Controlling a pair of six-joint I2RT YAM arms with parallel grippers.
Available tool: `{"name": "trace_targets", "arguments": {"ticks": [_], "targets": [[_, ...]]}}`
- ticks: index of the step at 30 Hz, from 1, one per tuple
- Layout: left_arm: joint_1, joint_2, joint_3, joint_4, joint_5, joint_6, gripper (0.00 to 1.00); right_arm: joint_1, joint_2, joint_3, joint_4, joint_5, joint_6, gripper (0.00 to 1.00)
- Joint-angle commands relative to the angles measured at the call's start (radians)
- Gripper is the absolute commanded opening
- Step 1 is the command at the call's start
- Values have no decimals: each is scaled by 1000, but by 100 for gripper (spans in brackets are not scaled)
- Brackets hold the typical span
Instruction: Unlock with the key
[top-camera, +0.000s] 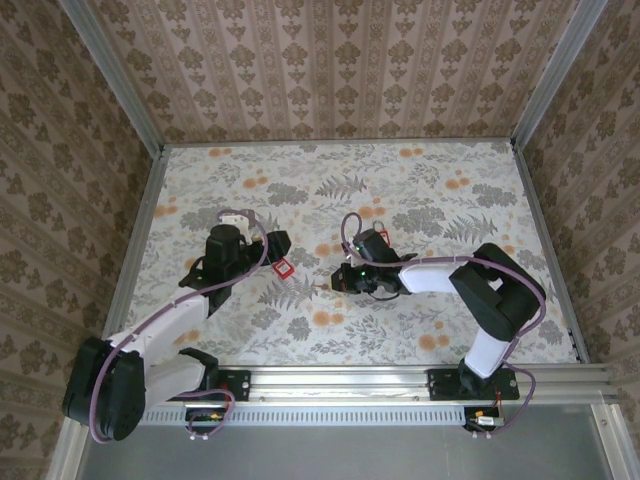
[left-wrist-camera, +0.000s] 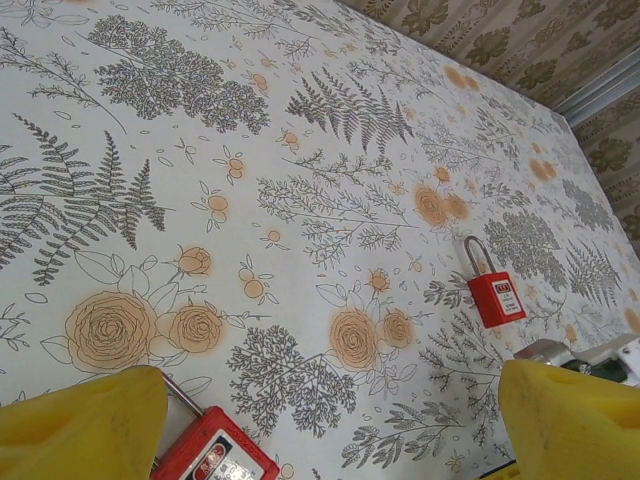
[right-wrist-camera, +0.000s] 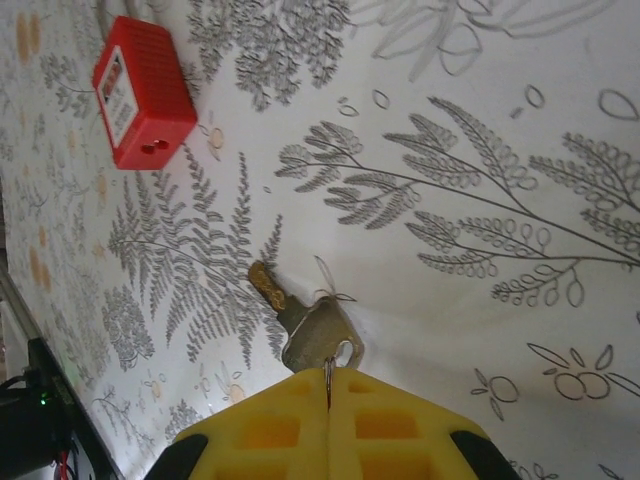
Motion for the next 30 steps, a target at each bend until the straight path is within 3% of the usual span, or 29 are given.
{"name": "trace_targets", "arguments": {"ticks": [1, 10, 18, 25, 30], "targets": [[-6, 3, 21, -27, 15, 24, 87, 9, -39, 24, -23, -23, -7, 3], [-6, 24, 19, -8, 69, 40, 87, 8, -97, 77, -169, -10, -93, 1], [-107, 27, -28, 64, 100, 125, 84, 9, -176, 196, -370, 26, -167, 1], [-227, -49, -117, 165, -27, 237, 83, 9, -245, 312, -535, 110, -180, 1], [-304, -88, -248, 377, -131, 336, 83, 9, -267, 404, -632, 156, -200, 2]]}}
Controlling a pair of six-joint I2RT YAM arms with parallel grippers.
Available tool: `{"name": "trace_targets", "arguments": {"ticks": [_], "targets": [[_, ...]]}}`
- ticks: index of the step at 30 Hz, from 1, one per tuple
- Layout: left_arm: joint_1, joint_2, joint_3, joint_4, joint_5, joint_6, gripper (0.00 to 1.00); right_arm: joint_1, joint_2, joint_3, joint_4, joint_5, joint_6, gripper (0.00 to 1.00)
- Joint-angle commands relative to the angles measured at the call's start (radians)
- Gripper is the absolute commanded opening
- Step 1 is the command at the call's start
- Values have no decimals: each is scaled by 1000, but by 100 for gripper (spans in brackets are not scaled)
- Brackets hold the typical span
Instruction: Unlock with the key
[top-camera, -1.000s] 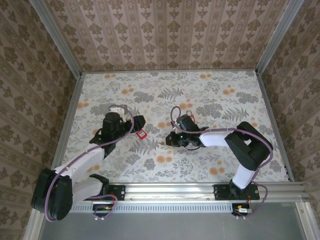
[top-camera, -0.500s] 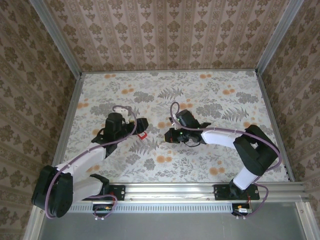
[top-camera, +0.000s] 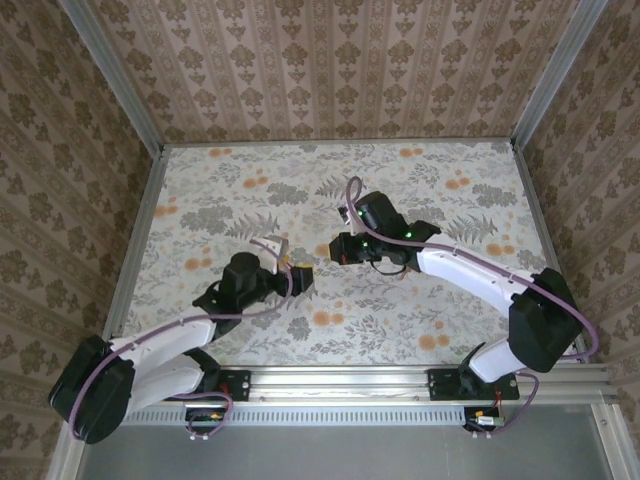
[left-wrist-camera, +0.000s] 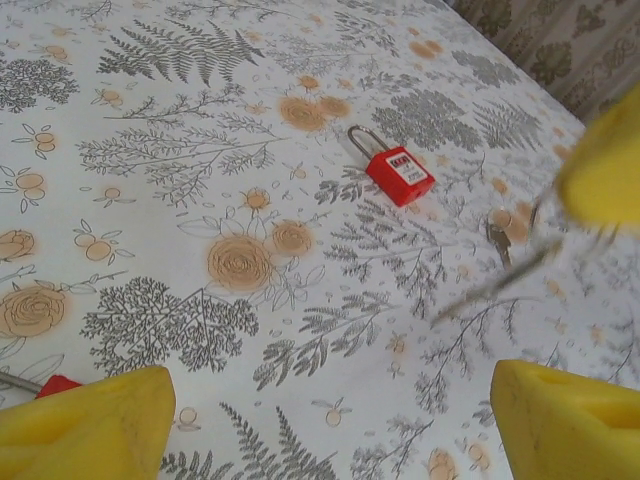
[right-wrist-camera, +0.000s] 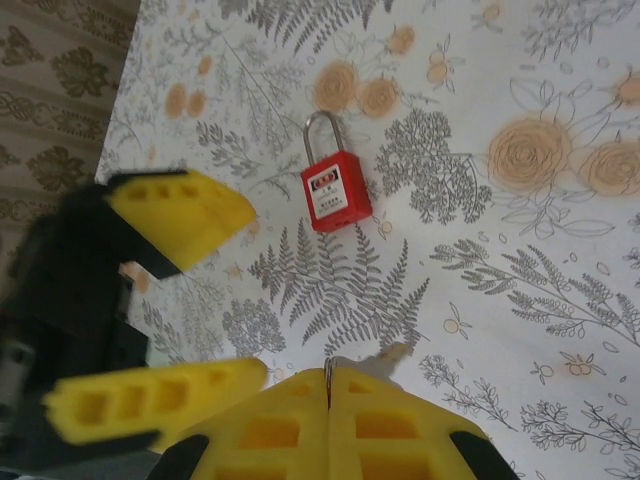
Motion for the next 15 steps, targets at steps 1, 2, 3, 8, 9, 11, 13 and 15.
{"name": "trace_targets", "arguments": {"ticks": [1, 2, 3, 8, 9, 11, 13, 15], "targets": [[-44, -27, -61, 180, -80, 129, 83, 6, -32, 70, -129, 65, -36, 2], [-63, -27, -71, 207, -72, 178, 84, 6, -35, 86, -139, 69, -40, 2], [-78, -29, -75, 224, -42, 229, 84, 5, -39, 99, -147, 70, -45, 2], [-93, -19, -24, 215, 88, 301, 73, 8, -59, 142, -181, 43, -58, 2], [-99, -12, -4, 206, 105, 312, 69, 8, -65, 146, -188, 41, -57, 2], [-123, -2, 29, 184, 103, 341, 67, 8, -76, 149, -197, 39, -56, 2], [-155, 11, 55, 170, 87, 380, 65, 9, -80, 149, -198, 39, -49, 2], [-174, 31, 80, 160, 76, 412, 62, 11, -108, 145, -198, 32, -37, 2]]}}
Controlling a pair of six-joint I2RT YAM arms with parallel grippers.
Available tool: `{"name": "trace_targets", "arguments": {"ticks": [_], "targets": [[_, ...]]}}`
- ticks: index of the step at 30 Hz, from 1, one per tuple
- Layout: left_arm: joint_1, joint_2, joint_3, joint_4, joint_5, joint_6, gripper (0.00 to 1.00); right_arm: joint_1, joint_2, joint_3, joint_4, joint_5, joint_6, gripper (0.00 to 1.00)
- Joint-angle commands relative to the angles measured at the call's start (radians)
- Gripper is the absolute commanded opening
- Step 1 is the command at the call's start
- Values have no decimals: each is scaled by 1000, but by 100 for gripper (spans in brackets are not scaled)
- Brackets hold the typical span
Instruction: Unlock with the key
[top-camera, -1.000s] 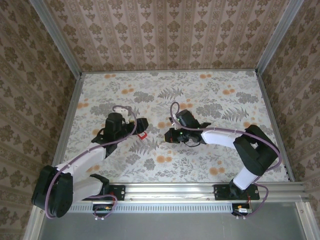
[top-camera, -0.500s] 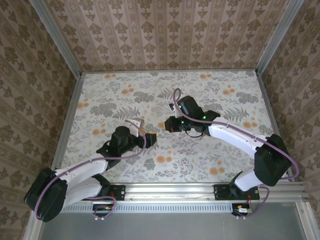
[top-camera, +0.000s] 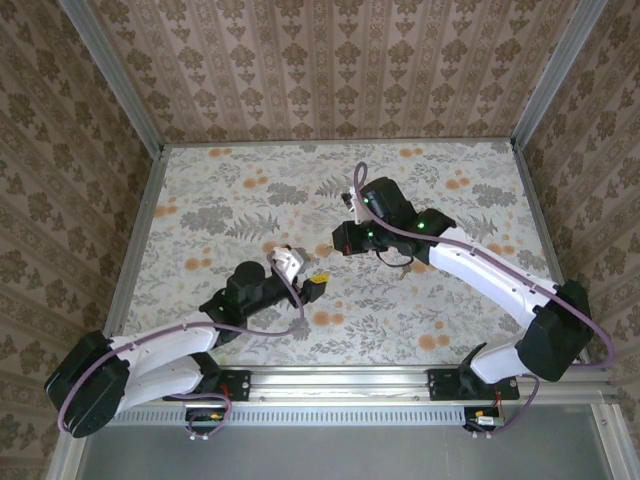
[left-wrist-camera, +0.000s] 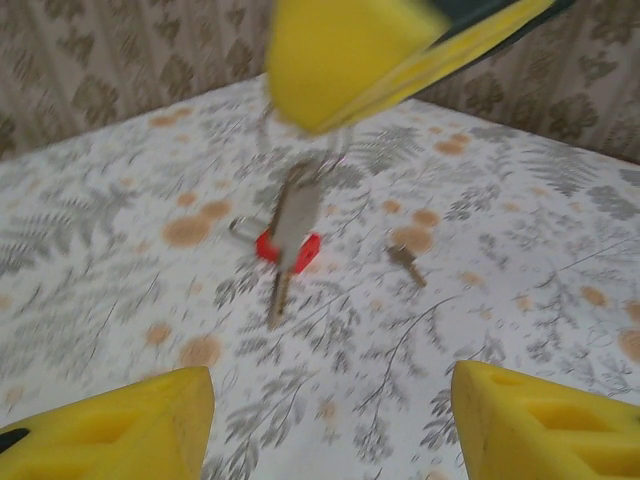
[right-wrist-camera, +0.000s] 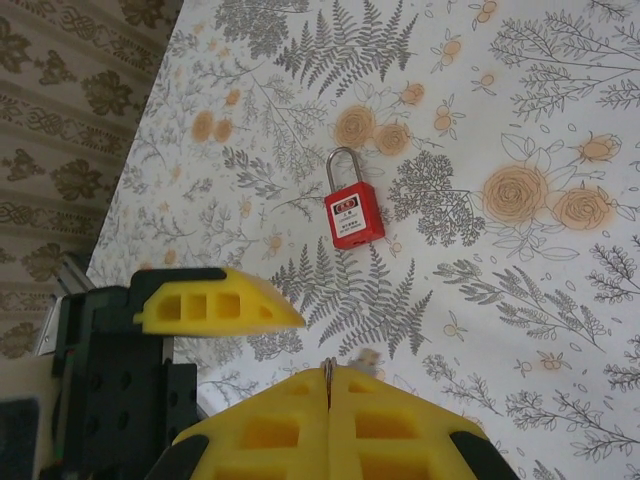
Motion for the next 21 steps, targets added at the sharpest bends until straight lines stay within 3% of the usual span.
{"name": "trace_targets", "arguments": {"ticks": [1, 10, 21], "targets": [[-28, 29, 51, 8, 13, 96, 61, 10, -58, 20, -38, -8, 11, 2], [-50, 125, 62, 117, -12, 132, 57, 23, -96, 11, -18, -34, 45, 2], [-52, 131, 79, 179, -16, 127, 46, 38, -97, -16, -4, -43, 59, 2]]}}
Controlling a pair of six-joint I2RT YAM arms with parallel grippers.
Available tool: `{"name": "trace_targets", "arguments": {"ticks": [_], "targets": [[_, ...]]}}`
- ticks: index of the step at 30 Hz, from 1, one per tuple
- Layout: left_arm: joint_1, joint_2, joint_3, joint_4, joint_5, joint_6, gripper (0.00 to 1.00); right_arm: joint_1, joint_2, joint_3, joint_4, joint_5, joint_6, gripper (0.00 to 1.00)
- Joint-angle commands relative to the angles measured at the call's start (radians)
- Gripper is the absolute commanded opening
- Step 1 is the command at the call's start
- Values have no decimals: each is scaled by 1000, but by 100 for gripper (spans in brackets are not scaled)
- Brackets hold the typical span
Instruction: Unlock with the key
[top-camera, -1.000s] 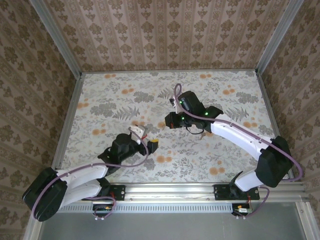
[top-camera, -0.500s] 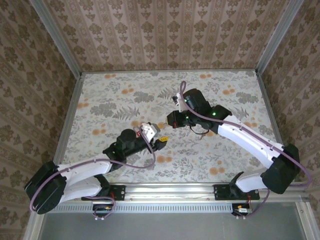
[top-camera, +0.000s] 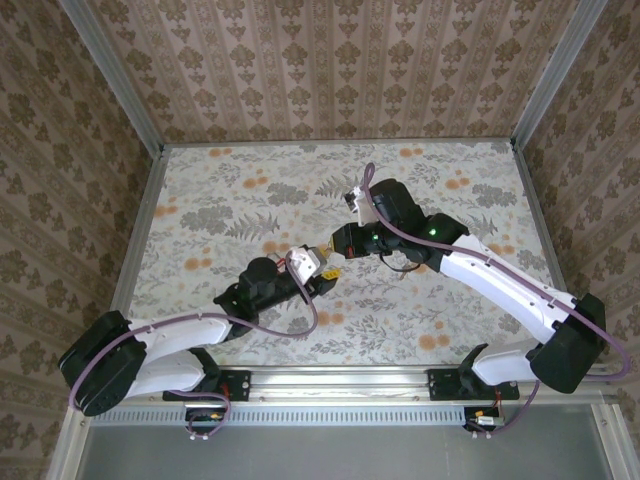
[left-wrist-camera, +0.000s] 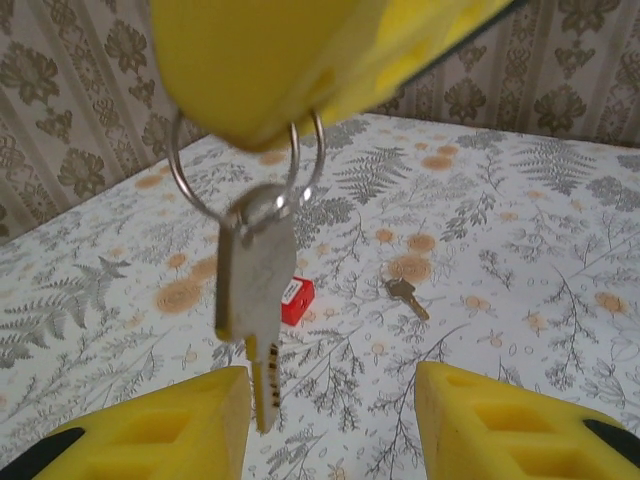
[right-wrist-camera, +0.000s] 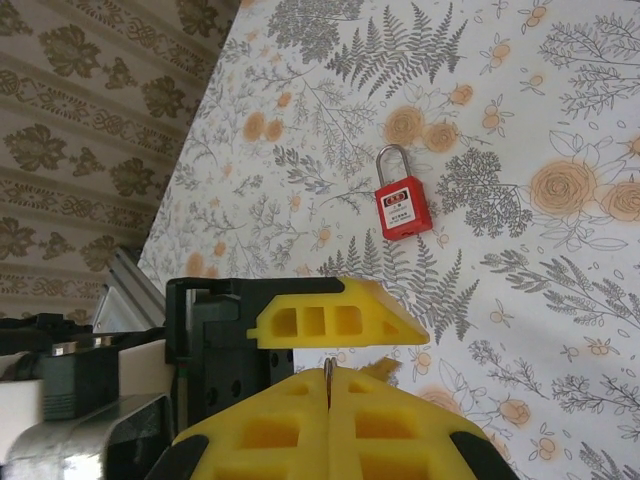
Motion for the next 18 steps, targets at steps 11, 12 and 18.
{"name": "trace_targets", "arguments": {"ticks": [11, 12, 18], "targets": [[-10, -26, 31, 26, 6, -17, 14, 8, -14, -22, 15, -13, 12, 2], [-9, -31, 29, 20, 5, -21, 11, 7, -14, -22, 14, -11, 11, 2], [-9, -53, 28, -14, -5, -28, 0, 8, -12, -24, 21, -11, 13, 3]]}}
